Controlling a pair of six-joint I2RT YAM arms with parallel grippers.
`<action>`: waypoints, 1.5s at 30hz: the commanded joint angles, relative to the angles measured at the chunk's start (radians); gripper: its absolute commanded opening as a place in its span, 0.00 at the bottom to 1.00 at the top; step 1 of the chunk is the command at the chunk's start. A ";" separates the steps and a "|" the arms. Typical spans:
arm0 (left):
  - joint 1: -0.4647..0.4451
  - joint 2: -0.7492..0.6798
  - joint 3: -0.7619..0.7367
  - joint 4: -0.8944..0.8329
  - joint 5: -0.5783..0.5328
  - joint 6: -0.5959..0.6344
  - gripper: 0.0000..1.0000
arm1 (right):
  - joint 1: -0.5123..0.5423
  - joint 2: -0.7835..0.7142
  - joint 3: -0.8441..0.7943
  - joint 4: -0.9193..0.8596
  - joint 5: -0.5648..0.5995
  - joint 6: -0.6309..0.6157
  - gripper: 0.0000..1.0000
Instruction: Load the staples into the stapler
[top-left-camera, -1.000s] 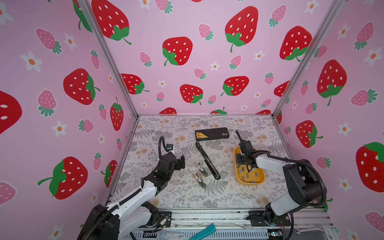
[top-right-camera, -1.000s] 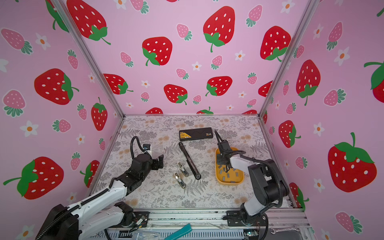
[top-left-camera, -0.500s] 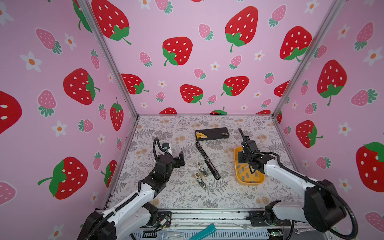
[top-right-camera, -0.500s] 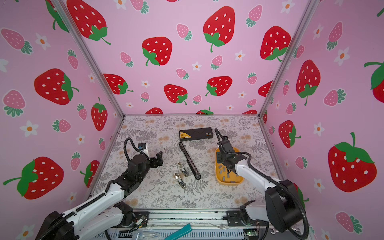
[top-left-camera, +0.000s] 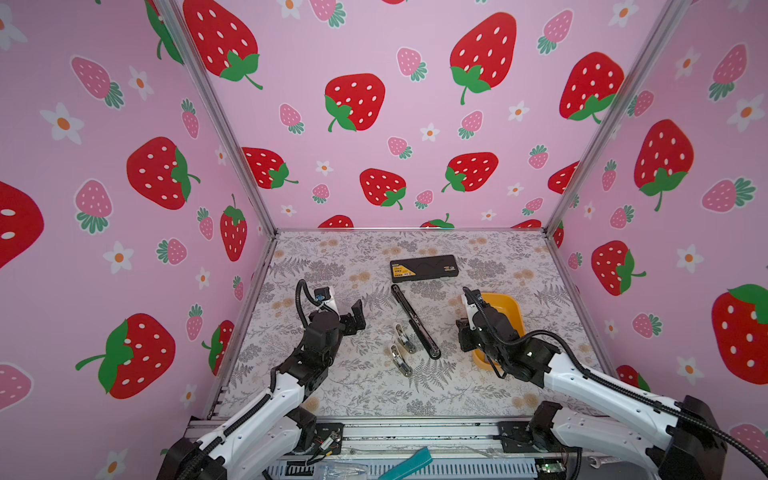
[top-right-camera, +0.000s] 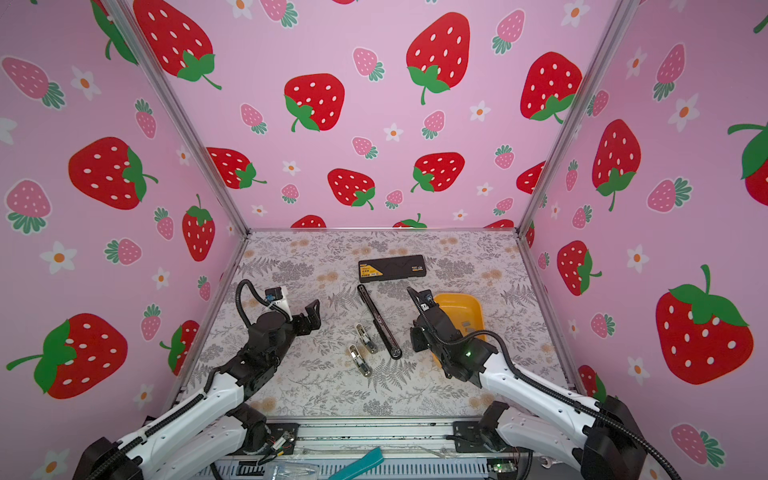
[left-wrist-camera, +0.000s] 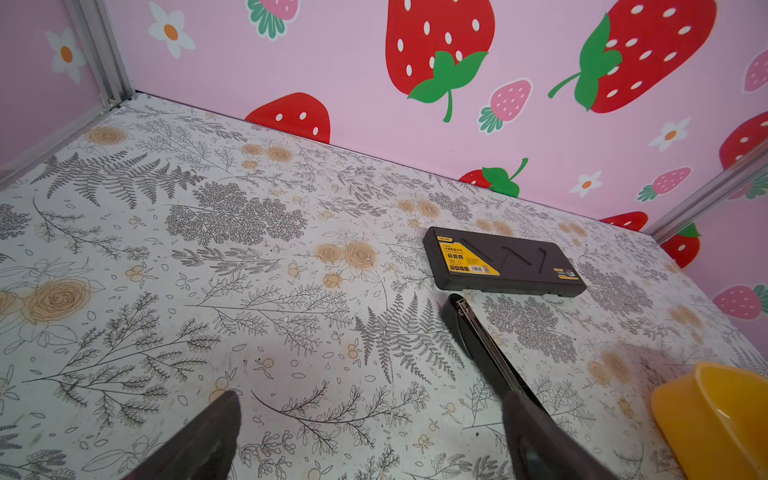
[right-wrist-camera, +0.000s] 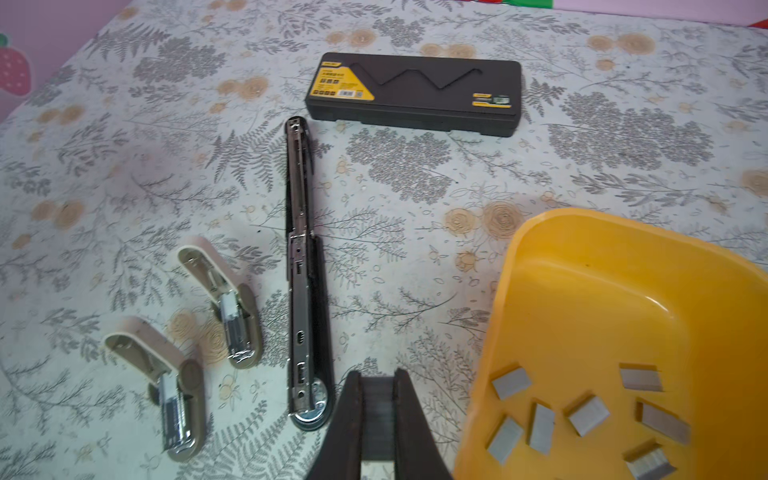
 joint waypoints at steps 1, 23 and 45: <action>0.008 -0.015 -0.015 0.011 -0.009 -0.024 0.99 | 0.078 0.021 -0.016 0.116 0.012 0.041 0.11; 0.035 0.062 0.002 0.015 0.014 -0.043 0.99 | 0.368 0.450 0.056 0.358 0.069 0.012 0.10; 0.037 0.045 0.016 -0.018 0.022 0.008 0.99 | 0.375 0.561 0.103 0.392 0.026 0.020 0.10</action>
